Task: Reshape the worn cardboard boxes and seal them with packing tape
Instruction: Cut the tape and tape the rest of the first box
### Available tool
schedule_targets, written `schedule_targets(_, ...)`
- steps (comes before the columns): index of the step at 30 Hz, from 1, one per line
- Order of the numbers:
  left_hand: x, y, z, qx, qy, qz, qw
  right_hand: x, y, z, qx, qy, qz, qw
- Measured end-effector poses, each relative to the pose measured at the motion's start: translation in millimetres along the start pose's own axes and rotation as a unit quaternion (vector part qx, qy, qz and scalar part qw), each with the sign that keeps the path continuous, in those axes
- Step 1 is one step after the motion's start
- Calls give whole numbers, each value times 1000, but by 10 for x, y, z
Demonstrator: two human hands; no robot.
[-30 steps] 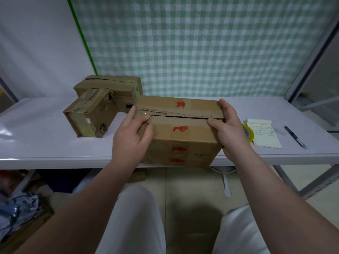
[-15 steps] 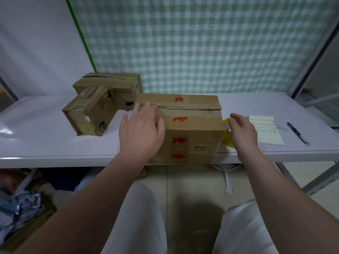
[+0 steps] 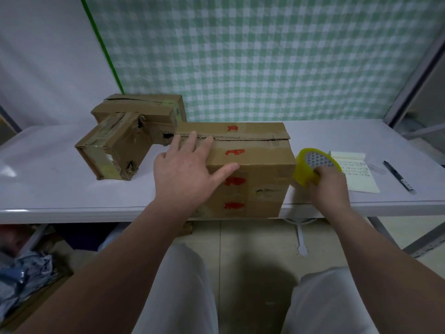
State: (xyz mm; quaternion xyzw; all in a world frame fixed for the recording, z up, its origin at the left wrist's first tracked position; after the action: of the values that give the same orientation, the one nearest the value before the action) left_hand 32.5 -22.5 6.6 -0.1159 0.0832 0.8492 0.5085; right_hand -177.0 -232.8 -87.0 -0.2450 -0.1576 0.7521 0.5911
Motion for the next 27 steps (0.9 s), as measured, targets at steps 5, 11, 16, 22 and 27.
schedule_targets(5,-67,41,-12,-4,15,6,1000,-49,-252,362,-71,55,25,996)
schedule_targets(11,-114,79,-2,2,20,14,1000,97,-674,955,-266,111,61,956)
schedule_targets(16,-126,78,79,36,0,13,999,354,-1062,1260,-295,106,152,937)
schedule_targets(22,-129,238,511,336,127,-23,933,632,-1408,1136,-230,65,285,928)
schedule_targets(27,-109,370,612,392,136,-57,908,777,-1446,806,-171,50,338,924)
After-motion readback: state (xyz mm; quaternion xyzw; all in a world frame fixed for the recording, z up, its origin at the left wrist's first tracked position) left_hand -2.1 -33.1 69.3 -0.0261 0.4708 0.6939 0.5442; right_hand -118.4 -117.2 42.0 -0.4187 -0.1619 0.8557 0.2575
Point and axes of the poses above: each hand's wrist, its own x-axis away from the middle knuckle, its own z-axis out of the back of the hand, y = z × x, the point moved 5 cm from there along -x, towards the middle knuckle, and after that the axes turned 5 degrees about -z, right-handed, at the moved point
